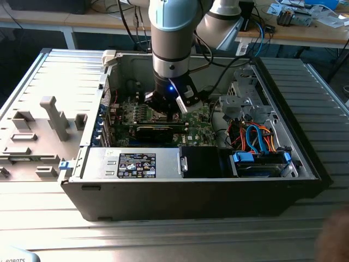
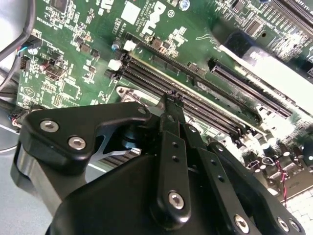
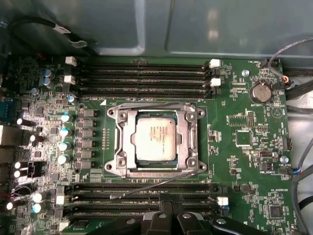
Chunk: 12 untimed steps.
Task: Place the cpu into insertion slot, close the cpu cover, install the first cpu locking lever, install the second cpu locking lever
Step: 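Install the second cpu locking lever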
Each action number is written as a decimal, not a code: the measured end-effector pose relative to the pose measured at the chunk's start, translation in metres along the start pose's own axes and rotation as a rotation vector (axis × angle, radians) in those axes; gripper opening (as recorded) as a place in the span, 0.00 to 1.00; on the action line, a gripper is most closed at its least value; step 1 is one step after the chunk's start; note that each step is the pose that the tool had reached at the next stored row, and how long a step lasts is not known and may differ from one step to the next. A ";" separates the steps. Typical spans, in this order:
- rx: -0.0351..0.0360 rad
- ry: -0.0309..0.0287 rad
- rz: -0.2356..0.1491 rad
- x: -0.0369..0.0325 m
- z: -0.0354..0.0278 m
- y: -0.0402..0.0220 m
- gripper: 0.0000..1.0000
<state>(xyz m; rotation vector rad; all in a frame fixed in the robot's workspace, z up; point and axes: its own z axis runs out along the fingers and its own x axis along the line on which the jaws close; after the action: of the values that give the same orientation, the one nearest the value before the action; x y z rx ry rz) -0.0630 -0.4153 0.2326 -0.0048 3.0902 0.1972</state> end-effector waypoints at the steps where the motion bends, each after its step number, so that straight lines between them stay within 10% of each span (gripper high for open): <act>1: -0.0035 -0.0001 0.000 0.0005 0.0001 -0.0012 0.11; 2: -0.0068 -0.0002 0.000 0.0010 0.0002 -0.0016 0.11; 6: -0.0587 -0.0015 0.002 0.0079 0.0003 -0.0016 0.11; 12: -0.0799 -0.0028 0.003 0.0215 0.0033 -0.0020 0.11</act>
<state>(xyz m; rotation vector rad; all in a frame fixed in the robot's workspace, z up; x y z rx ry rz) -0.0843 -0.4169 0.2280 -0.0022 3.0775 0.3203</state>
